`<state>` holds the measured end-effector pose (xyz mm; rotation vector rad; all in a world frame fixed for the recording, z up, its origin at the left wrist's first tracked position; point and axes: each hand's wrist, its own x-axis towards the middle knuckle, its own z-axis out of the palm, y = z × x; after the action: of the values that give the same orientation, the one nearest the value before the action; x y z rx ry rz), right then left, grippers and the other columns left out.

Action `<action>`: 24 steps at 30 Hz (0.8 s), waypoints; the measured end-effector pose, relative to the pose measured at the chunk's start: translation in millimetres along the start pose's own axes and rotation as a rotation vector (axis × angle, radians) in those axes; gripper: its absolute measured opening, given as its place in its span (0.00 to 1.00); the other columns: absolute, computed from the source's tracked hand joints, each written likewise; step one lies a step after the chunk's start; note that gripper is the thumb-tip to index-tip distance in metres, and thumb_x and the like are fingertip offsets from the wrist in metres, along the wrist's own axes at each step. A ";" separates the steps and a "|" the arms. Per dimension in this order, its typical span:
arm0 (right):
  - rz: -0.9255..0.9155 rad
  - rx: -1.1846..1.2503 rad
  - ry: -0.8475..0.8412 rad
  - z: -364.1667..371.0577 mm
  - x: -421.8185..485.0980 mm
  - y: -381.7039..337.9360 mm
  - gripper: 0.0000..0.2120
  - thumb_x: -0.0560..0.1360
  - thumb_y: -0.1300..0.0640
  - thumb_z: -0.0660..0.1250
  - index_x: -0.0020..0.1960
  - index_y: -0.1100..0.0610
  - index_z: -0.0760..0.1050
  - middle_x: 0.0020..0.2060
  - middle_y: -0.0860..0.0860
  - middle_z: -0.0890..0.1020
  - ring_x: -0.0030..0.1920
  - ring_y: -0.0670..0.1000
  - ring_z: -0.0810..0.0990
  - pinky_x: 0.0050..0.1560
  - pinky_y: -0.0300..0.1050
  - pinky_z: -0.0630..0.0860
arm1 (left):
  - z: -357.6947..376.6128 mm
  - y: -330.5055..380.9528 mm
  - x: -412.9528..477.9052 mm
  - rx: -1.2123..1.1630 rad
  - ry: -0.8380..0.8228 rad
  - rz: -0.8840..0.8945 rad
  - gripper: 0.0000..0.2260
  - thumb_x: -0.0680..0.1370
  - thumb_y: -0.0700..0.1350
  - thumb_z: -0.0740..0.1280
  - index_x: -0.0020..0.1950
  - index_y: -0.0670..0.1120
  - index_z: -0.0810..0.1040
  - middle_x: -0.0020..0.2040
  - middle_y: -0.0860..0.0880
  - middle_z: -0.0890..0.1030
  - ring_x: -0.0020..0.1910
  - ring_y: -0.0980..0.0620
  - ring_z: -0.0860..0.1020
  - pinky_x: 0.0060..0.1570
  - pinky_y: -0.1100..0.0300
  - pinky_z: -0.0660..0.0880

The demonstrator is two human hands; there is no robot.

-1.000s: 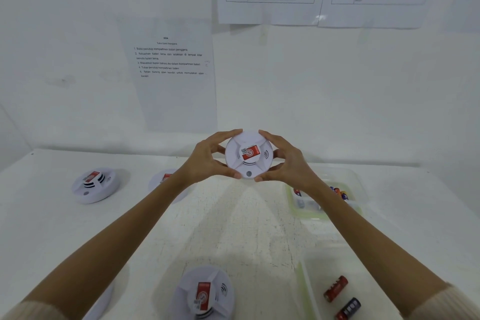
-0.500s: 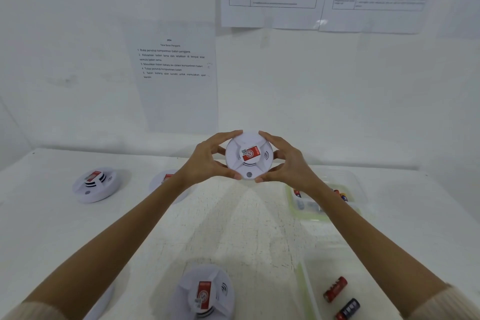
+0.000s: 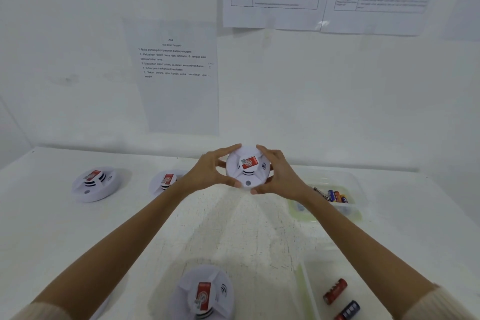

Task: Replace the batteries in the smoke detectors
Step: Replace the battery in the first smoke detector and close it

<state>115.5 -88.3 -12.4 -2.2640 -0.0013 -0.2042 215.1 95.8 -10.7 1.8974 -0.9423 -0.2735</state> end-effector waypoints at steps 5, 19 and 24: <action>0.100 -0.078 -0.039 22.4 1.2 14.6 0.49 0.61 0.61 0.79 0.73 0.58 0.55 0.63 0.56 0.66 0.63 0.51 0.65 0.59 0.36 0.64 | 10.5 -21.3 -4.9 0.056 -0.111 -0.136 0.41 0.64 0.38 0.78 0.73 0.48 0.63 0.69 0.50 0.70 0.57 0.54 0.74 0.47 0.72 0.72; 0.178 -0.225 -0.140 44.6 0.6 25.7 0.42 0.63 0.55 0.78 0.71 0.59 0.61 0.67 0.54 0.70 0.66 0.52 0.68 0.66 0.42 0.62 | 21.0 -57.8 -9.6 0.123 -0.202 -0.247 0.50 0.54 0.57 0.77 0.73 0.47 0.63 0.69 0.48 0.70 0.66 0.49 0.69 0.64 0.51 0.71; 0.188 -0.208 -0.144 41.8 -3.3 18.6 0.40 0.64 0.57 0.78 0.70 0.60 0.62 0.66 0.54 0.71 0.65 0.53 0.69 0.65 0.40 0.62 | 20.4 -54.4 -11.3 0.150 -0.239 -0.252 0.51 0.53 0.60 0.74 0.73 0.46 0.63 0.68 0.50 0.70 0.66 0.51 0.69 0.65 0.54 0.69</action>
<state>119.7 -68.3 -53.5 -2.4637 0.1625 0.0615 223.1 103.2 -68.8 2.1583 -0.8985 -0.6057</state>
